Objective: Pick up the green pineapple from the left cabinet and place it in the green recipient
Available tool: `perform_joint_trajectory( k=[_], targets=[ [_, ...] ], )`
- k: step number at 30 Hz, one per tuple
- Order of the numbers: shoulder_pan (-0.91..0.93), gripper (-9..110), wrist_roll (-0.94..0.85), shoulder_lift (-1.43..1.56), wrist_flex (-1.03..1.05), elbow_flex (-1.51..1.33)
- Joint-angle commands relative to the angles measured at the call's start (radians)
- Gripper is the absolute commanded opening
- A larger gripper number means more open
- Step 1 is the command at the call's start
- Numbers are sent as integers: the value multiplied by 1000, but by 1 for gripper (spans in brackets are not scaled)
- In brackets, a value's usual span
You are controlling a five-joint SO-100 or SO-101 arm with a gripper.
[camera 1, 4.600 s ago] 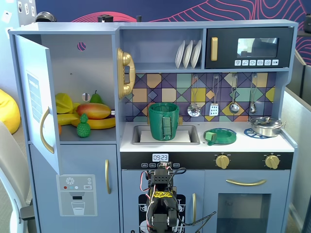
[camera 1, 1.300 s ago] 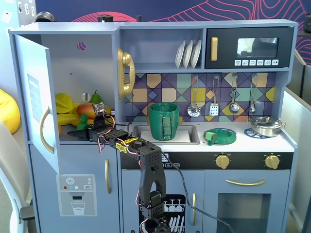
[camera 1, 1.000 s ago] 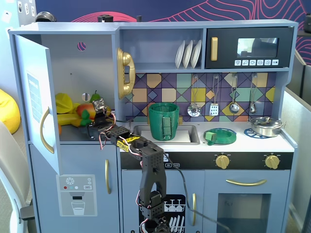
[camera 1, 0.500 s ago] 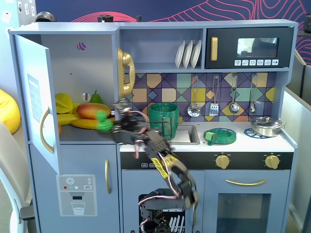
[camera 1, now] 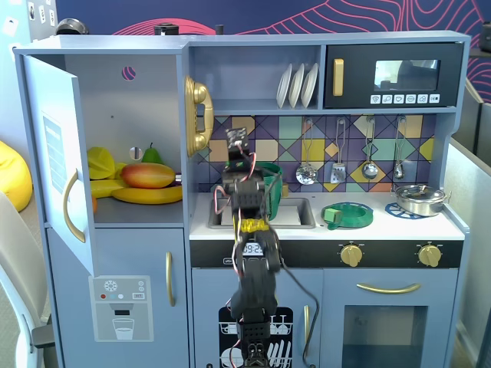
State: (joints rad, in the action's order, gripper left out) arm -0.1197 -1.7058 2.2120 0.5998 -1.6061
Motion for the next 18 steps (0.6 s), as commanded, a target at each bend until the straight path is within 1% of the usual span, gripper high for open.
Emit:
perform_joint_trajectory(
  k=[1, 7, 10, 11, 12, 13, 15, 16, 18],
  targets=[
    [64, 0, 26, -258, -57, 324],
    [120, 0, 26, -529, -18, 632],
    [130, 0, 18, -584, 3, 689],
    [132, 2, 12, -589, 5, 686],
    [133, 7, 9, -589, 14, 681],
    [137, 16, 9, -594, 25, 680],
    [144, 42, -15, -597, 51, 673],
    [147, 48, -31, -595, 63, 669],
    [147, 51, -14, -592, 63, 666]
  ],
)
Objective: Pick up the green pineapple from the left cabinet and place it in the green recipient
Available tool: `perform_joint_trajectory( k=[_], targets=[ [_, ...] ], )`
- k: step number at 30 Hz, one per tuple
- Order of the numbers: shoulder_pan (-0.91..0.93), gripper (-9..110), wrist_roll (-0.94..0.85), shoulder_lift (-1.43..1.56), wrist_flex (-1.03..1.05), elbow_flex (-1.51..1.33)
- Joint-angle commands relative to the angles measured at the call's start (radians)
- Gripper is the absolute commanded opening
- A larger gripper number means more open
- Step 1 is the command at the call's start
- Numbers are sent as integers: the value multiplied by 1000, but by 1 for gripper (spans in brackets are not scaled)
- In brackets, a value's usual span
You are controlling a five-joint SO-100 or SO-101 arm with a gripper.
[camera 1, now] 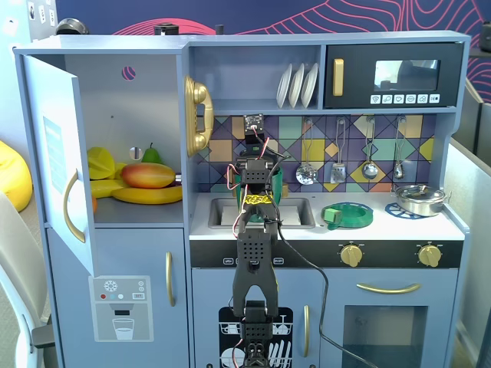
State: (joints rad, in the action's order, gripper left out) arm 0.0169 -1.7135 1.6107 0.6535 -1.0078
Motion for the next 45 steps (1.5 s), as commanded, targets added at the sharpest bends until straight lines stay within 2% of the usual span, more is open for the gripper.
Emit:
perform_joint_trajectory(
  k=[1, 7, 11, 15, 24, 29, 39, 45],
  targets=[
    [11, 51, -5, 9, 5, 66],
    [18, 49, 25, 31, 0, 52],
    [23, 48, 32, 202, 2, -107],
    [26, 47, 46, 512, 41, -387],
    [-17, 44, 6, 1259, 388, -1161],
    [-3, 43, -5, 1566, 431, -1614],
    [-18, 38, 143, 1566, 514, -1983],
    [-20, 21, 206, 1568, 793, -1990]
  ],
)
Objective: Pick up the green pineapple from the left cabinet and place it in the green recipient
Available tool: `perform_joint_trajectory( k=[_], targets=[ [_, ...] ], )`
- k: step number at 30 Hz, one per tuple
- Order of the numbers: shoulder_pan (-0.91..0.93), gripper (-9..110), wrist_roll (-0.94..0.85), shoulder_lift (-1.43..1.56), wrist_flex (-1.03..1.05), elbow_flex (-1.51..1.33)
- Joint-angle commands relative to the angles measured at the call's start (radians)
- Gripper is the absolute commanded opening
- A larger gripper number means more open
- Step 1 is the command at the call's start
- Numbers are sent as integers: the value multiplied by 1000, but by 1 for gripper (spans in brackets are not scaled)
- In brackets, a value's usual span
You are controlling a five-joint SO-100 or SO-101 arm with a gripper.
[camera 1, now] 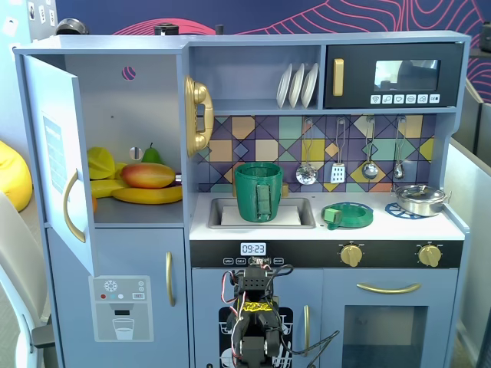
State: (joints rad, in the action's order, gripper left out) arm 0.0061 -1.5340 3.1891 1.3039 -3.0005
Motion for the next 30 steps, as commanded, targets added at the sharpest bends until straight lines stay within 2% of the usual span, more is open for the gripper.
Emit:
perform_joint_trajectory(
  k=[1, 3, 6, 30],
  targets=[
    [-14, 15, -9, -11, 202, 3],
    [-14, 11, 44, -11, 225, 3],
    [15, 0, 20, -11, 229, 3],
    [12, 2, 20, -11, 229, 3]
  ],
)
